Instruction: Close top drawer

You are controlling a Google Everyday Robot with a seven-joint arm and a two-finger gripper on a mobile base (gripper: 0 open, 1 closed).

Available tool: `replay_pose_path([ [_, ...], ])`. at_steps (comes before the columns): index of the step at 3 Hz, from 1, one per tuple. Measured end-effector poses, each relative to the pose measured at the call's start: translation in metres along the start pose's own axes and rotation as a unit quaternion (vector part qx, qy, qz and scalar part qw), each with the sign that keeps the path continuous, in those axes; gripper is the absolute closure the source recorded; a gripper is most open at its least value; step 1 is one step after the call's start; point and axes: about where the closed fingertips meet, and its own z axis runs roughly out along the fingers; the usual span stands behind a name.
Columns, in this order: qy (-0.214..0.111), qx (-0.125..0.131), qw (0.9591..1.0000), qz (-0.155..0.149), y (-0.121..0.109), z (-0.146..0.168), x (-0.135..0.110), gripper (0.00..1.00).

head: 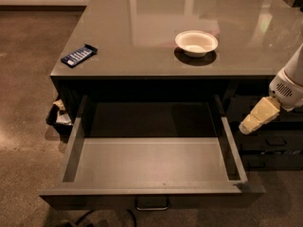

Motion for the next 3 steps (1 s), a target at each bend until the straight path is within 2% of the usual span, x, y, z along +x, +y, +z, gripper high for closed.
replay_pose_path([
  [1,0.0,0.0,1.0,0.0,0.0,0.0,0.0,0.0],
  [2,0.01,-0.009,0.9997,0.018,-0.001,0.012,-0.001,0.0],
  [3,0.048,-0.042,0.9962,0.06,0.003,0.045,-0.007,0.0],
])
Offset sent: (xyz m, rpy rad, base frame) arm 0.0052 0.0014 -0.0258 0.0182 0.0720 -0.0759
